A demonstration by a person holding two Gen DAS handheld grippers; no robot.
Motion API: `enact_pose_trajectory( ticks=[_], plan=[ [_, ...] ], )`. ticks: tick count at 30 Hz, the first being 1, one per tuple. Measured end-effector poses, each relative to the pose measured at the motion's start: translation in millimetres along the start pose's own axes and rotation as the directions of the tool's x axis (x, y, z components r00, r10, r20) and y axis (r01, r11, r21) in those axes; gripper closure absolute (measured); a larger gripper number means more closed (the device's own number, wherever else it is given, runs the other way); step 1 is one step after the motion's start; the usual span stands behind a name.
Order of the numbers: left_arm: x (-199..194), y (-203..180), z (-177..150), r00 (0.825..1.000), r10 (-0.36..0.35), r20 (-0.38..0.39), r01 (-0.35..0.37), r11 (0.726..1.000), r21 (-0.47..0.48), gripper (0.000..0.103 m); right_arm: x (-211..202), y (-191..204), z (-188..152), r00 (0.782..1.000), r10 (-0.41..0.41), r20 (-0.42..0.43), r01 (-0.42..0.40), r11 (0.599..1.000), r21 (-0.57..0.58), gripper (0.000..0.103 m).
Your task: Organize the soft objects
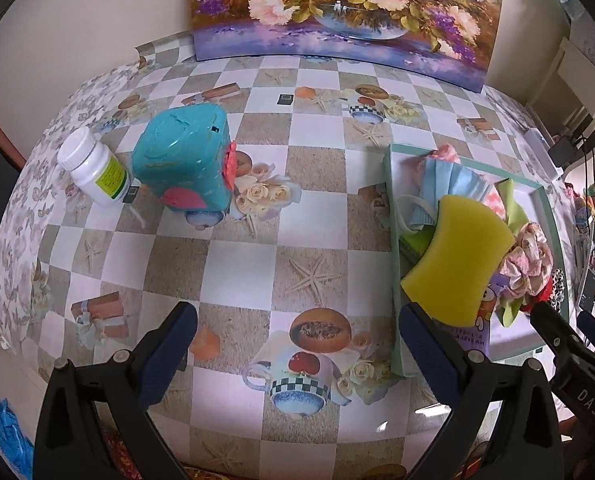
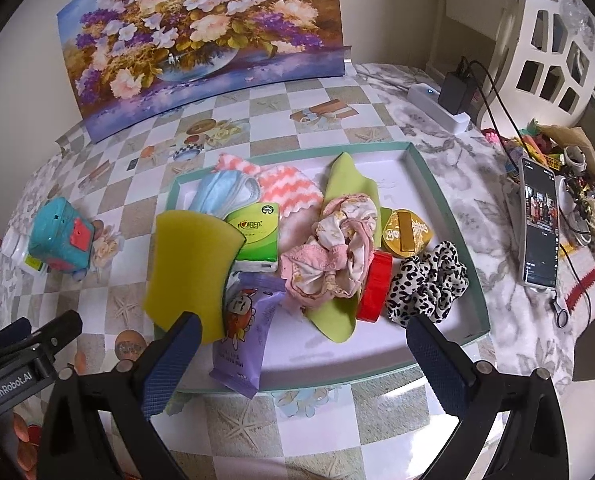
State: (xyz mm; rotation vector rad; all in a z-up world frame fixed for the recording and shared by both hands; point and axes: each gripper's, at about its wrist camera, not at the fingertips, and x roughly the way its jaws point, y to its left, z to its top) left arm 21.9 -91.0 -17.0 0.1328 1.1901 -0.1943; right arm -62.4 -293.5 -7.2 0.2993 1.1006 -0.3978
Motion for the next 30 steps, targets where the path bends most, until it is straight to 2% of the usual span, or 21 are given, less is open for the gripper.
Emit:
enact_pose_trajectory(
  ticks=[15,30],
  plan=[
    [-4.4,4.9,-4.9,0.998,0.060,0.014,-0.060,0.998,-0.005,0.002,-7.0,5.2,-3.1,1.000,-0.015,0.009,0.015,1.000,-0.017,0.000],
    [-1.6,8.4,-3.1,0.998,0.067,0.013,-0.067,0.998,-0.009,0.002,2.4,7.1,-3.3,1.000,-0.006,-0.026,0.005,1.000,-0.018,0.000]
  ],
)
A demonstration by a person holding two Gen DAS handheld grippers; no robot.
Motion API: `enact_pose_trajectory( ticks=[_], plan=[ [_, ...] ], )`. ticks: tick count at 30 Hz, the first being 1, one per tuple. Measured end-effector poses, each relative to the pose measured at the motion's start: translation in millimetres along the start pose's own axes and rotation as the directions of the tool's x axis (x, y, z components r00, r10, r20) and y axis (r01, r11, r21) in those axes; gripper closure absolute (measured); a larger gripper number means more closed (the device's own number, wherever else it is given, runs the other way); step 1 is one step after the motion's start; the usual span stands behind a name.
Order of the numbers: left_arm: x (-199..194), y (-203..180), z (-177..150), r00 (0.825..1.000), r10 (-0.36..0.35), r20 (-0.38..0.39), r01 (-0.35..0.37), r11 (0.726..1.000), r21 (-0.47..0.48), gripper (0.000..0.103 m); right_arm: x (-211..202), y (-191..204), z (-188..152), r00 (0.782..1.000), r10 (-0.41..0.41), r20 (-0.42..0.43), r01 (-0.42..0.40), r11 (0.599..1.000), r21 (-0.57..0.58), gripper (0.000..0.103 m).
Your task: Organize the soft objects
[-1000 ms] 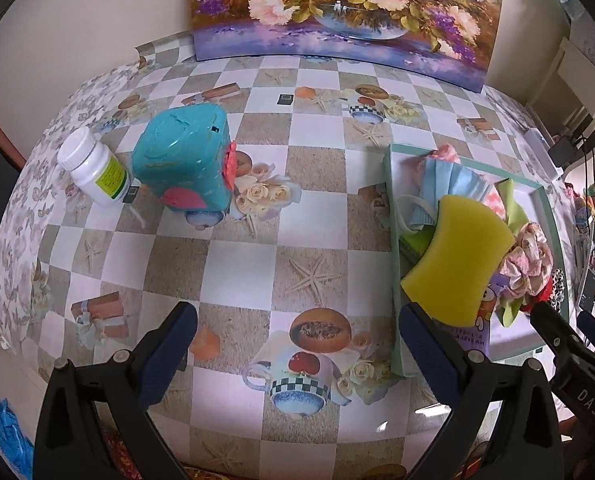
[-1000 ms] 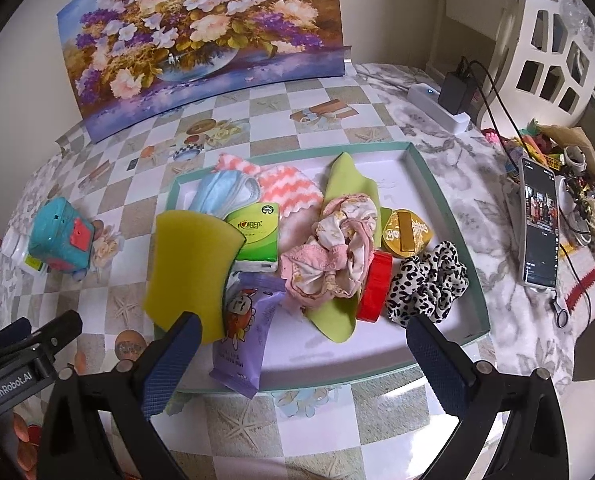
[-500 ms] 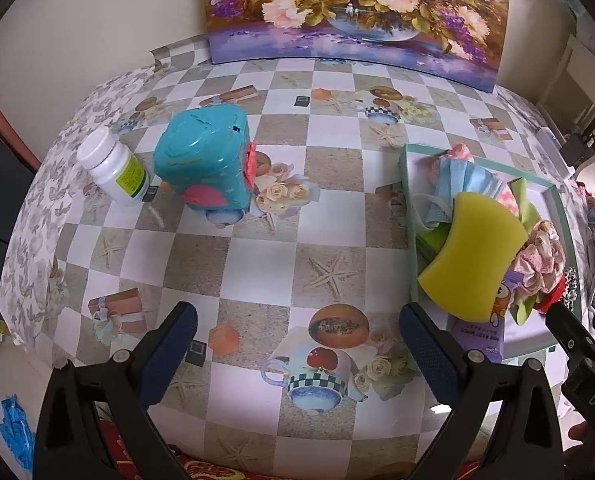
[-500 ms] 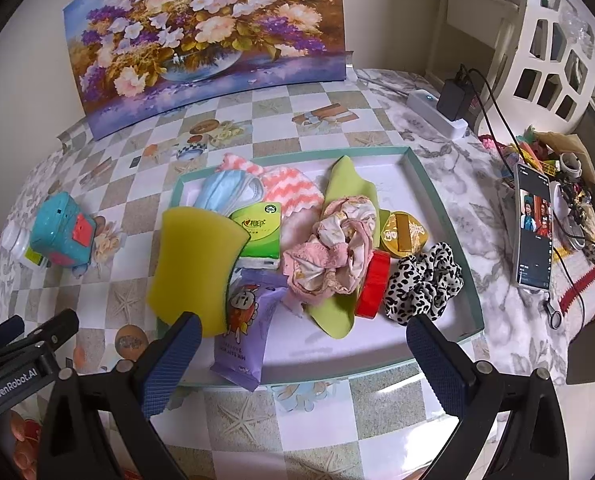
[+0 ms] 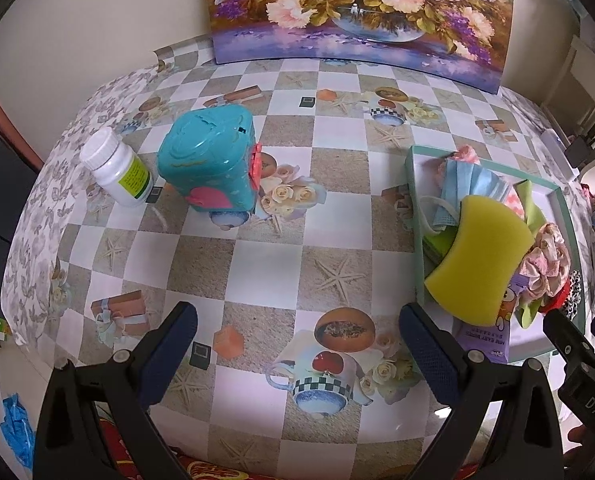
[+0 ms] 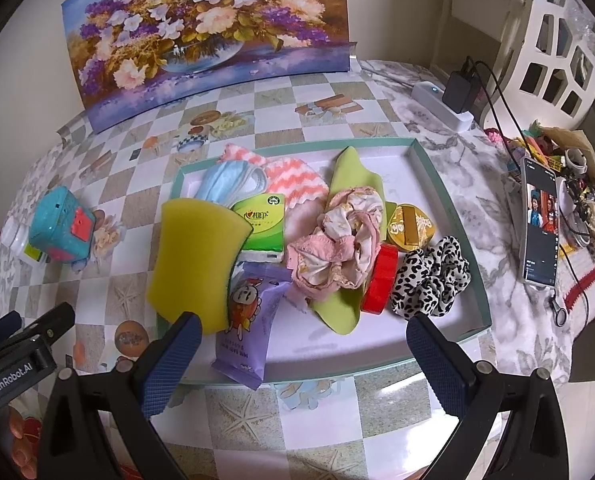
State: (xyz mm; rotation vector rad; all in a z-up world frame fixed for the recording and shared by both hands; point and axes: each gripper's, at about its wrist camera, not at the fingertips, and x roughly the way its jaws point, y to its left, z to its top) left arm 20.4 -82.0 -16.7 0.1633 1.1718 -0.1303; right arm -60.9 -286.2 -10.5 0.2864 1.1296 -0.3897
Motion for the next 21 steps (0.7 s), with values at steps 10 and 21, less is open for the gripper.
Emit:
enact_pose_trajectory(
  ticks=[10,21],
  plan=[
    [4.1,1.8,0.7,1.000,0.012,-0.006,-0.012,1.000,0.008,0.002,5.7,0.8,-0.1,1.000,0.012,-0.020,-0.012,1.000,0.002,0.000],
    [5.0,2.4,1.0,1.000,0.027,-0.014,-0.027,1.000,0.010,0.002,6.4,0.0,-0.1,1.000,0.013,-0.025,-0.013,1.000,0.008,0.000]
  ],
)
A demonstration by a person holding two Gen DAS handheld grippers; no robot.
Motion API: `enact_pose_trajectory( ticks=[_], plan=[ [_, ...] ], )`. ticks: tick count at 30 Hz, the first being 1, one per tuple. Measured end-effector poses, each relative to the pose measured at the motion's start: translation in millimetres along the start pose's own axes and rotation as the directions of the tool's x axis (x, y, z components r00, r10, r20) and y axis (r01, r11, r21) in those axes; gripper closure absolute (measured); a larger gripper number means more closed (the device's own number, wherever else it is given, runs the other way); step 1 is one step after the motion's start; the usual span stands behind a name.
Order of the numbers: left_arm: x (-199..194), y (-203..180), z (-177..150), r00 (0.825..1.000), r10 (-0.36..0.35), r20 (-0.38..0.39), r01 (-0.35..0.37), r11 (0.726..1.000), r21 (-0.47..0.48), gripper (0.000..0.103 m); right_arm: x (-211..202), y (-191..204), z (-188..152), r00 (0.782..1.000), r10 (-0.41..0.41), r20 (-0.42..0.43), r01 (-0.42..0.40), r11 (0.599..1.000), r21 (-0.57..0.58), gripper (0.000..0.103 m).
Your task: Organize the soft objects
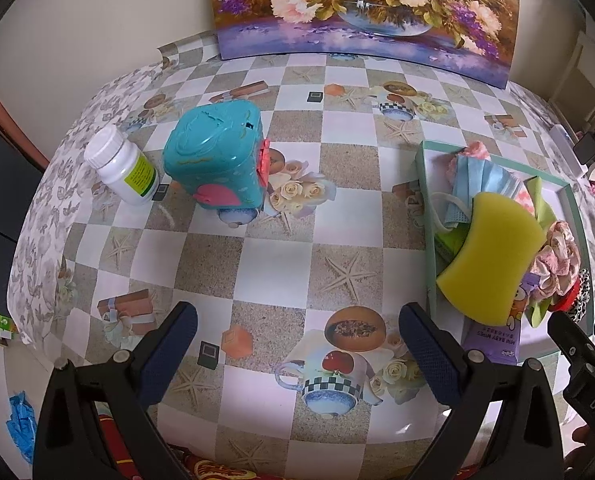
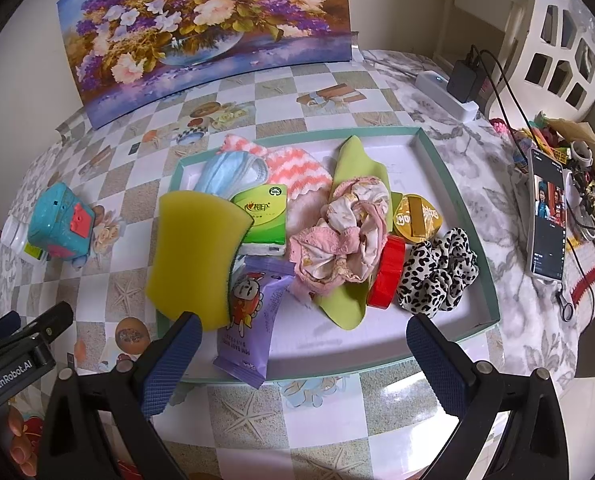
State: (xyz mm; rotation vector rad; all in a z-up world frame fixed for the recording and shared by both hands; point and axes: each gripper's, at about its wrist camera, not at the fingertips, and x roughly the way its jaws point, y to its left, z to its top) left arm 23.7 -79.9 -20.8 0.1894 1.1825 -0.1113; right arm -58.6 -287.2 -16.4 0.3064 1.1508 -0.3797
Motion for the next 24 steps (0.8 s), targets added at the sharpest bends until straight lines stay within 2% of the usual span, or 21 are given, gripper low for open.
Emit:
enact_pose_trajectory(
  ticks=[18,24],
  plan=[
    [1.4,-1.2,0.3,1.000,-0.007,-0.010,0.007,1.000,0.008,0.002,2.9,0.1,-0.8,1.000,-0.001,-0.008,0.001,1.000,0.001,0.000],
    [-6.7,0.8,0.2,0.999,-0.007,0.043,0.007,1.000,0.007,0.002,3.4,0.4,-1.2,1.000,-0.001,-0.008,0.001,1.000,0.001,0.000]
  ],
)
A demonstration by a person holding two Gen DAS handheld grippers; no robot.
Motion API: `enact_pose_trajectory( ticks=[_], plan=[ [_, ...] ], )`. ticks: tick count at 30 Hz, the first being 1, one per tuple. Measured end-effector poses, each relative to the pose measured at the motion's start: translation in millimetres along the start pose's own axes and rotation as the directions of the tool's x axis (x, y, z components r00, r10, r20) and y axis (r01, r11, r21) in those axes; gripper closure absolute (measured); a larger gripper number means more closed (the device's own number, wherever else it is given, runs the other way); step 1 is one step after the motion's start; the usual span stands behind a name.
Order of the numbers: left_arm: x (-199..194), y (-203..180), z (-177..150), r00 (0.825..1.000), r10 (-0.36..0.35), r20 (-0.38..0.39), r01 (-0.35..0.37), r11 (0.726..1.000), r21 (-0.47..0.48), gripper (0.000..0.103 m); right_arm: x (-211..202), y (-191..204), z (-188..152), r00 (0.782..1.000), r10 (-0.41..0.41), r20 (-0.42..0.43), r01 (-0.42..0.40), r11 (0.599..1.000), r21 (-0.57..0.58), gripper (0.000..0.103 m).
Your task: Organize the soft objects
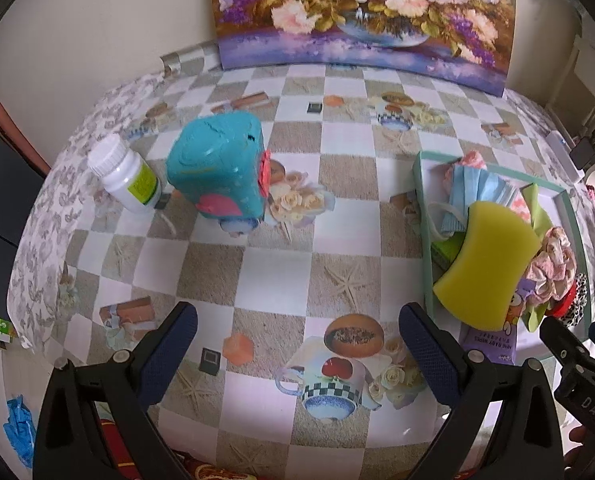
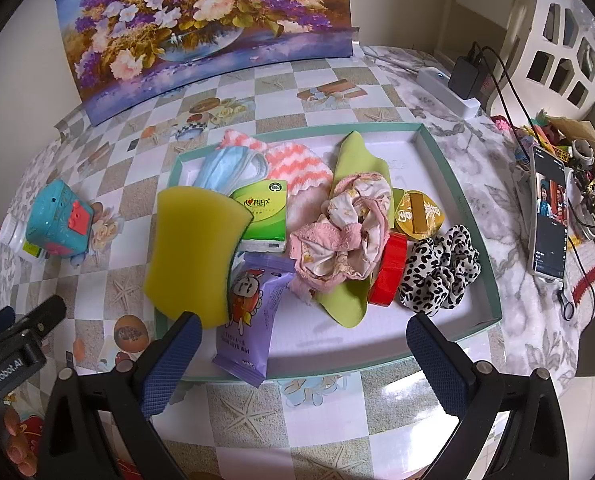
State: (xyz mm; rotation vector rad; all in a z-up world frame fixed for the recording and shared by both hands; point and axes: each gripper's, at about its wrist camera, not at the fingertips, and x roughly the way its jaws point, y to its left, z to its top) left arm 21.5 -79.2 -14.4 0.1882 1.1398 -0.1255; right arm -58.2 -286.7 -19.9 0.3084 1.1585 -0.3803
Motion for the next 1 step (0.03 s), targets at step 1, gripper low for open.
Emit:
enact_pose_trajectory(
  ticks=[1],
  plan=[
    [-0.2,0.1,0.6,1.000,-0.006,-0.001,0.006,1.000,0.000,0.002,0.1,-0.1,-0.2,1.000,0.000,0.000,0.000,1.000,0.000,0.000]
  ],
)
